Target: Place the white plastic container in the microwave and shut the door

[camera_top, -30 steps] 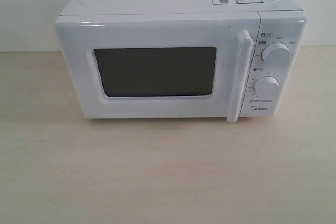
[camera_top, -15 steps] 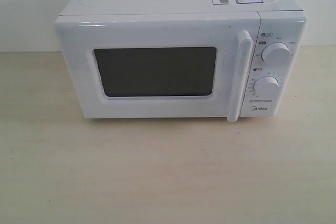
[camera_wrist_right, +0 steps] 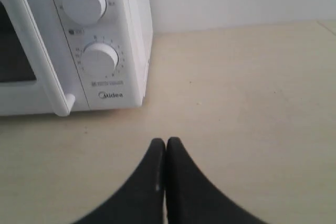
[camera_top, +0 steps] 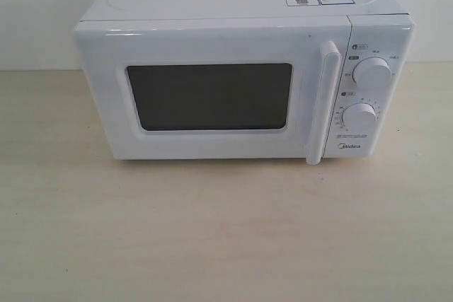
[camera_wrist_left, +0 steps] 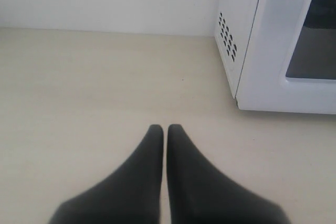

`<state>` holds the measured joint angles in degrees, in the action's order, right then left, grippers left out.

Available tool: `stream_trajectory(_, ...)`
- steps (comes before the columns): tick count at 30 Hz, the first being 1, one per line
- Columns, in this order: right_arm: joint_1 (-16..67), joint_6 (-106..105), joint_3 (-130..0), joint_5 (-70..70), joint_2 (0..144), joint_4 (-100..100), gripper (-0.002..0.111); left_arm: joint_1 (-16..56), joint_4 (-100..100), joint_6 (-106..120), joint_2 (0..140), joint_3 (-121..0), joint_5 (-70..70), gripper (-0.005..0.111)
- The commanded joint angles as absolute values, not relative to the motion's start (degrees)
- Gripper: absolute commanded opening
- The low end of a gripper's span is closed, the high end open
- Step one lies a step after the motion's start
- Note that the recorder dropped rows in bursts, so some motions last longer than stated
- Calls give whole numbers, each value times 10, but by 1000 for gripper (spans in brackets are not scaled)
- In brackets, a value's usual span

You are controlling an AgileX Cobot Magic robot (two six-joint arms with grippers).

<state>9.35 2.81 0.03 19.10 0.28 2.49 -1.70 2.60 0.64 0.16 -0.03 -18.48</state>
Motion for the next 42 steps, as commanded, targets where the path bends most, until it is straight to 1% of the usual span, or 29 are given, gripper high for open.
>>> stream_trajectory(1,91,25,0,212,0,17,0,-18,24,10,0,0,-181,4)
stream_trajectory(10,89,25,0,212,0,16,0,-18,24,10,0,0,-181,4)
stream_trajectory(15,28,25,0,213,0,16,0,-18,24,10,0,0,-181,4)
stream_trajectory(17,16,26,0,213,0,19,0,-18,24,10,0,0,-181,4)
stream_trajectory(42,19,27,0,211,0,20,0,-18,24,10,0,0,-181,4)
